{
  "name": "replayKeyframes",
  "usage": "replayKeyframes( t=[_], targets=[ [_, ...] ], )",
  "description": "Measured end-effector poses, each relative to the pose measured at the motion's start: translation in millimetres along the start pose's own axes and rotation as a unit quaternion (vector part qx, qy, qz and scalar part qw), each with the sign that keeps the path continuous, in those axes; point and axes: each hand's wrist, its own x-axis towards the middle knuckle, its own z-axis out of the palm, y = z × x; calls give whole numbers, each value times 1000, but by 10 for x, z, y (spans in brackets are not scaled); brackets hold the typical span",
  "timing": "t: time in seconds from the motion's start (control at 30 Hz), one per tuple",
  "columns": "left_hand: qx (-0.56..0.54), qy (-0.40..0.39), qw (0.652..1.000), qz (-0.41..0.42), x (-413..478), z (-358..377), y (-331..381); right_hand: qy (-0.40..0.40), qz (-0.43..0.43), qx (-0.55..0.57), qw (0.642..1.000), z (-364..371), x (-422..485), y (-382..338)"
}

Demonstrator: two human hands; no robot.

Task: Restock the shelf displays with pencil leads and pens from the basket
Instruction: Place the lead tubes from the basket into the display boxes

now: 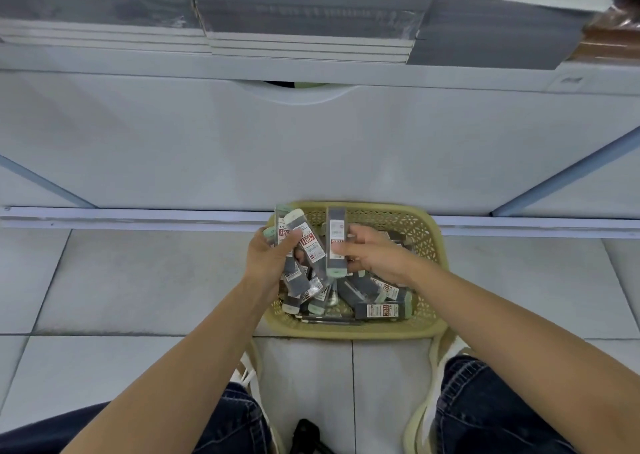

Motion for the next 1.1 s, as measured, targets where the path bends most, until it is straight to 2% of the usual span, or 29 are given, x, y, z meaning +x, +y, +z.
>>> replayKeyframes(
  t=[0.17, 0.3, 0.4, 0.5, 0.6, 0.67, 0.83, 1.1],
  targets=[
    [150, -88, 984, 27, 3, 3, 23, 74, -60, 4, 995, -231, 33, -111],
    [257, -167, 952, 5, -27, 29, -4, 16, -70, 15, 997, -275, 75, -216],
    [283, -212, 935, -9, -51, 57, -17, -29, -42, -54, 997, -262, 123, -193],
    [278, -197, 940, -32, -44, 37, -39, 32, -59, -95, 993, -271, 146, -134],
    [282, -177, 942, -33, -18, -36, -47, 128, -83, -23, 988, -376, 145, -131],
    [253, -145, 956, -38, -3, -76, -53, 152, -82, -3, 985, -462, 130, -134],
    [162, -47, 985, -47, 64, -134, -46, 100, -48, -12, 994, -512, 48, -66],
    [55, 1, 993, -103, 66, -140, 20, 18, 18, -89, 996, -461, 25, -5]
  ],
)
